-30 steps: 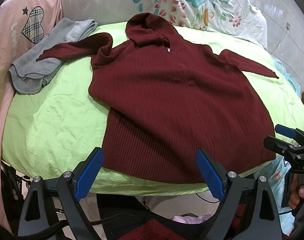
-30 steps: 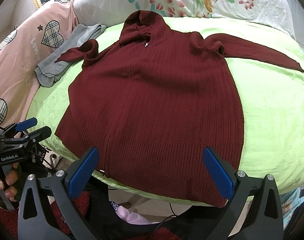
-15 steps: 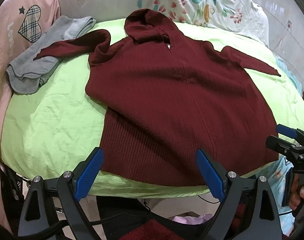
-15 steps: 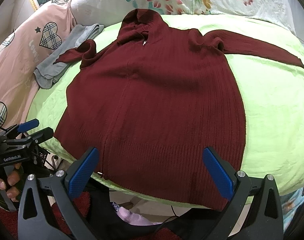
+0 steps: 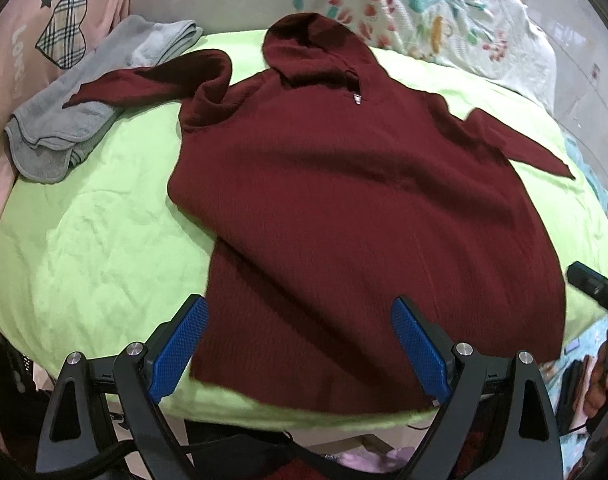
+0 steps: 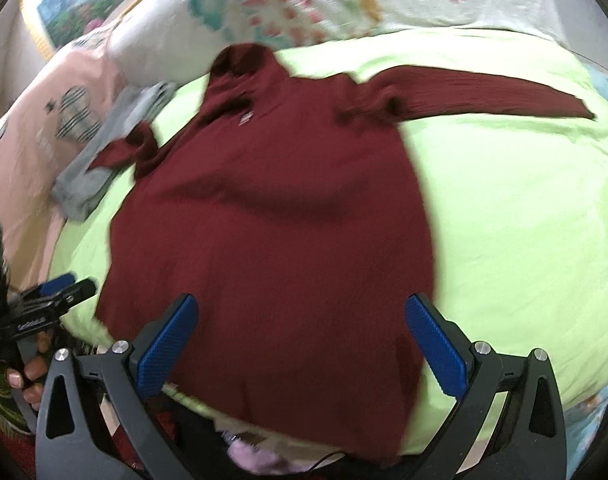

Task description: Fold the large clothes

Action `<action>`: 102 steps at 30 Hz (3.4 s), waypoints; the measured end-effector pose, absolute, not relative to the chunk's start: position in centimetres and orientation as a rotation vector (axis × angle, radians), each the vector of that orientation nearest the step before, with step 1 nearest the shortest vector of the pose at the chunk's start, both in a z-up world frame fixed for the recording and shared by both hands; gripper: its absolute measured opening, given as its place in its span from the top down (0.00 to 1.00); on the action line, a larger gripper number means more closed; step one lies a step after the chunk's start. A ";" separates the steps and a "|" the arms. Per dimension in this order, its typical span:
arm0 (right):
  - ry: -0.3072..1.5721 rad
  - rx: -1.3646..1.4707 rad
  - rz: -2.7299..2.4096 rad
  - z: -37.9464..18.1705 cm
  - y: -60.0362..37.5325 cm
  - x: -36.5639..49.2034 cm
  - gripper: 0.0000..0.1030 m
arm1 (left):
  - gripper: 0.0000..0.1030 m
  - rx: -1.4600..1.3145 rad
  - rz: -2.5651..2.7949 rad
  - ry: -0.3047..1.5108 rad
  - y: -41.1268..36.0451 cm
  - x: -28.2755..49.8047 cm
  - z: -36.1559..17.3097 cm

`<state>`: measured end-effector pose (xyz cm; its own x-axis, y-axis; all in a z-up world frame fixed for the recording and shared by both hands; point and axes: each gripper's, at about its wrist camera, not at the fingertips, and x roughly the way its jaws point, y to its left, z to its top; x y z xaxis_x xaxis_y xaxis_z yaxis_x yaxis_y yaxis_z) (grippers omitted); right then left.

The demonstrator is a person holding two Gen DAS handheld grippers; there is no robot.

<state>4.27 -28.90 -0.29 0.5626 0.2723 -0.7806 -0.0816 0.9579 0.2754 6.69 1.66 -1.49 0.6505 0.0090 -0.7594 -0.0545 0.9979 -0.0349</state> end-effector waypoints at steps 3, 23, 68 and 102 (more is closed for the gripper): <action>0.929 0.260 0.138 0.0 -32.5 5.9 0.00 | 0.09 -0.053 0.052 0.849 2.2 8.2 -1.1; 0.763 0.645 -0.365 -2.1 -62.7 22.5 0.39 | 0.09 0.001 -0.007 0.930 -1.4 16.4 -1.9; 1.135 0.745 0.836 -10.2 -7.7 33.3 0.77 | 0.09 -0.189 0.012 0.895 9.4 18.7 -2.1; 0.937 0.561 0.221 -4.9 -34.8 29.1 0.42 | 0.94 -0.249 0.026 0.859 12.1 29.5 -4.8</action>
